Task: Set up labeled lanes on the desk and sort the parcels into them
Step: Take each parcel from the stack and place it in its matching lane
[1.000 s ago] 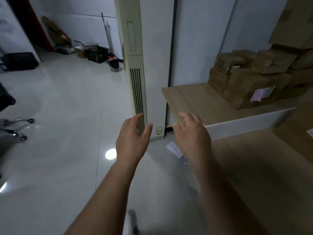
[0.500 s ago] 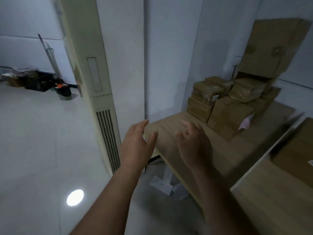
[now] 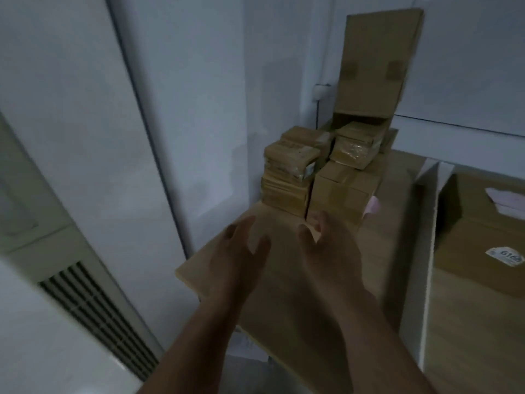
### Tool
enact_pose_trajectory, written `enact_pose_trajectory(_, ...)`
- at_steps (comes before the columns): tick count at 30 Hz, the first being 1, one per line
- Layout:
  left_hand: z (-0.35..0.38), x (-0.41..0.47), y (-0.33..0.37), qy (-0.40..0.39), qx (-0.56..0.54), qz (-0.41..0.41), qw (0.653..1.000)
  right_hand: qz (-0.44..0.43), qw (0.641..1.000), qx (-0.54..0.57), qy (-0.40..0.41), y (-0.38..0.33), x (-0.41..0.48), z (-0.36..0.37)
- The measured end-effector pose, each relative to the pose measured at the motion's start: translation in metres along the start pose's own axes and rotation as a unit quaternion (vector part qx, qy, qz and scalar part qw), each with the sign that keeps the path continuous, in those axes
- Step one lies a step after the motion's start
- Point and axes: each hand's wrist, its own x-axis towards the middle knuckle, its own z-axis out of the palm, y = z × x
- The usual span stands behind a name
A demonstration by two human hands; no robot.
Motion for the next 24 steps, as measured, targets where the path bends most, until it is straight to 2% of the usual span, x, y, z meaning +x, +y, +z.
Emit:
enact_pose_trajectory(3,0.01,0.052,0.004,-0.027,-0.016,0.022,0.999,0.036,0.998,0.031,0.032,0.001,0.04,0.01)
enact_pose_trajectory(9,0.047,0.143,0.013,-0.07,-0.021,0.02,0.997,0.111,0.993,0.029,0.015,0.016,0.121,0.026)
enact_pose_trajectory(13,0.07,0.176,0.005,-0.094,-0.04,0.027,0.994,0.146,0.988,0.02,0.036,0.03,0.151,0.041)
enact_pose_trajectory(24,0.088,0.304,0.005,-0.109,-0.073,0.027,0.991,0.186,0.98,0.056,0.045,0.03,0.237,0.088)
